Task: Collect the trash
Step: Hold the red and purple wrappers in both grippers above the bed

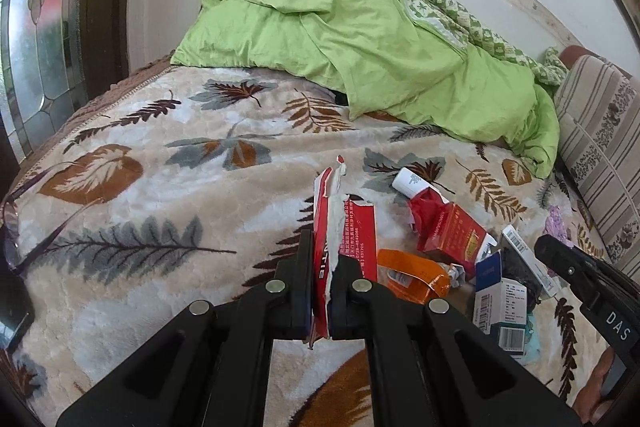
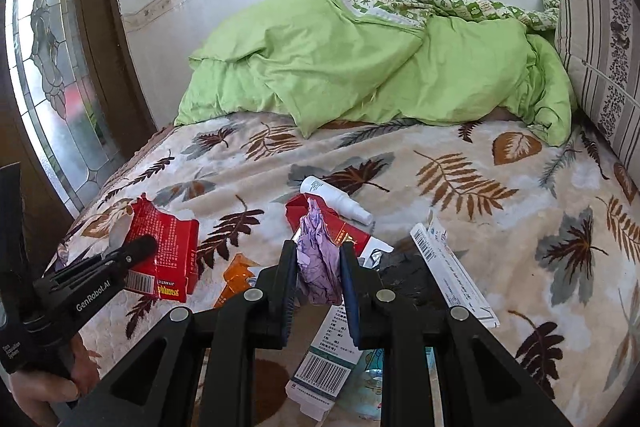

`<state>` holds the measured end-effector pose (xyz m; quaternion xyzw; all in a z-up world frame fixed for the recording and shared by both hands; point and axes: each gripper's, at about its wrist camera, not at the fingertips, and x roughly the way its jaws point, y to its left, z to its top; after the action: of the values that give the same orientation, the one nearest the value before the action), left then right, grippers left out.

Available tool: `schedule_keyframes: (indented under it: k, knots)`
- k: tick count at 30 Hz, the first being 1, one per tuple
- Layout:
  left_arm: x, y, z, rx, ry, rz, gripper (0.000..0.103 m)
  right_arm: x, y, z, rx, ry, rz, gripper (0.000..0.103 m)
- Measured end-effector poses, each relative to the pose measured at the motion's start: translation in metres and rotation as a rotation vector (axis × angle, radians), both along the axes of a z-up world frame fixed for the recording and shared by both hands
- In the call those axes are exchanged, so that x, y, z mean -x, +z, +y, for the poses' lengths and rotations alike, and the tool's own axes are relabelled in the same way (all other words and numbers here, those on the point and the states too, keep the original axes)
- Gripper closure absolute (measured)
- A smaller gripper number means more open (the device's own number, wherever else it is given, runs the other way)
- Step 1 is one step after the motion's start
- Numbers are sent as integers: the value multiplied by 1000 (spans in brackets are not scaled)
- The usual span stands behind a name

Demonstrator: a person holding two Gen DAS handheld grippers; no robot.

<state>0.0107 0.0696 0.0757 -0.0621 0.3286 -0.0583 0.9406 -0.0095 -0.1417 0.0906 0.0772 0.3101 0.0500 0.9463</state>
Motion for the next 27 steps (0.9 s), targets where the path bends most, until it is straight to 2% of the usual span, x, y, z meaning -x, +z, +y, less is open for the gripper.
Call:
schedule_keyframes:
  k: [5,12,27]
  knots:
    - [3,4,1,-43,56,-28,99,2,0,0,10,7,-2,81]
    - [4,3,-2,-84,63,-32,99,4,-1,7,16,28,-4,81]
    - [6,3,-5,-94,59,-38,99,6,0,6,12,31,-9,81]
